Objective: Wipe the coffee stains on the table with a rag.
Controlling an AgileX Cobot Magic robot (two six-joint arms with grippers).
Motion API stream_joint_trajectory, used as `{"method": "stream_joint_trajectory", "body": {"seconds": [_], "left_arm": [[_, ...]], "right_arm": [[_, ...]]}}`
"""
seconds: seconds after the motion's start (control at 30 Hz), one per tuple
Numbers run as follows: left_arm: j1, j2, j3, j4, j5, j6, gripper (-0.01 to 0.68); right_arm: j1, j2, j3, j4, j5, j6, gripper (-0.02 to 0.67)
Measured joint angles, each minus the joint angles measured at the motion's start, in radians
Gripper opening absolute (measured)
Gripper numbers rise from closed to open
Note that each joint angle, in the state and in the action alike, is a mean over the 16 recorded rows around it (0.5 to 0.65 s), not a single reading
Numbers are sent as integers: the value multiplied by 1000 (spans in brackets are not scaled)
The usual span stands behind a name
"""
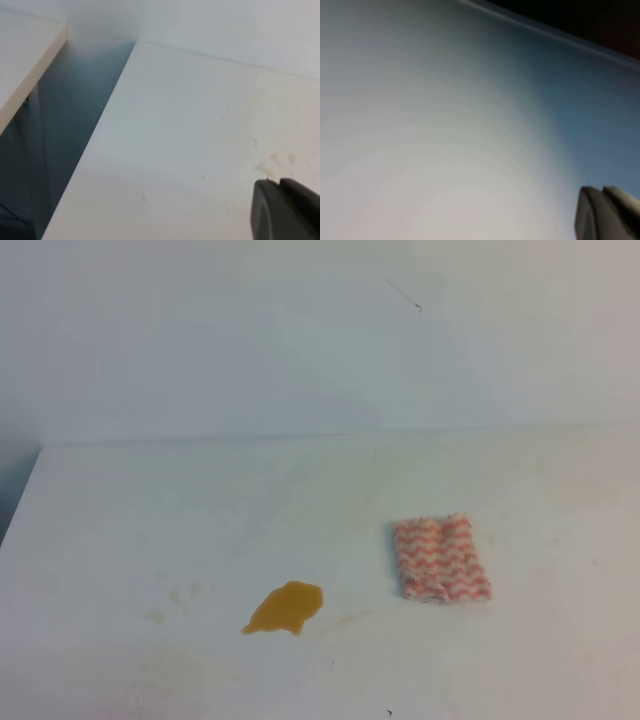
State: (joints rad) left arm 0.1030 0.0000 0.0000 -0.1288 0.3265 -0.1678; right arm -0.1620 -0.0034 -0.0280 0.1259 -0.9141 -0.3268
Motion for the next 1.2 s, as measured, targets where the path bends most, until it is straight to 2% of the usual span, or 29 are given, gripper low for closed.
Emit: {"method": "stream_joint_trajectory", "body": {"seconds": [0.2,0.33,0.47,0.67,0.87,1.03,1.2], "left_arm": [[0,0,0,0,0,0,-1],[0,0,0,0,0,0,-1],[0,0,0,0,0,0,-1],[0,0,0,0,0,0,-1],[0,0,0,0,0,0,-1],[0,0,0,0,0,0,-1],[0,0,0,0,0,0,-1]], "right_arm": [[1,21,-101,91,-36,176,-4],[1,80,-212,107,19,282,-4],[1,177,-362,64,126,375,-4],[1,385,-612,-58,409,495,-4],[1,610,-823,-155,814,539,-4],[9,789,-918,-140,1131,517,-4],[22,944,-945,-82,1335,445,-4]]}}
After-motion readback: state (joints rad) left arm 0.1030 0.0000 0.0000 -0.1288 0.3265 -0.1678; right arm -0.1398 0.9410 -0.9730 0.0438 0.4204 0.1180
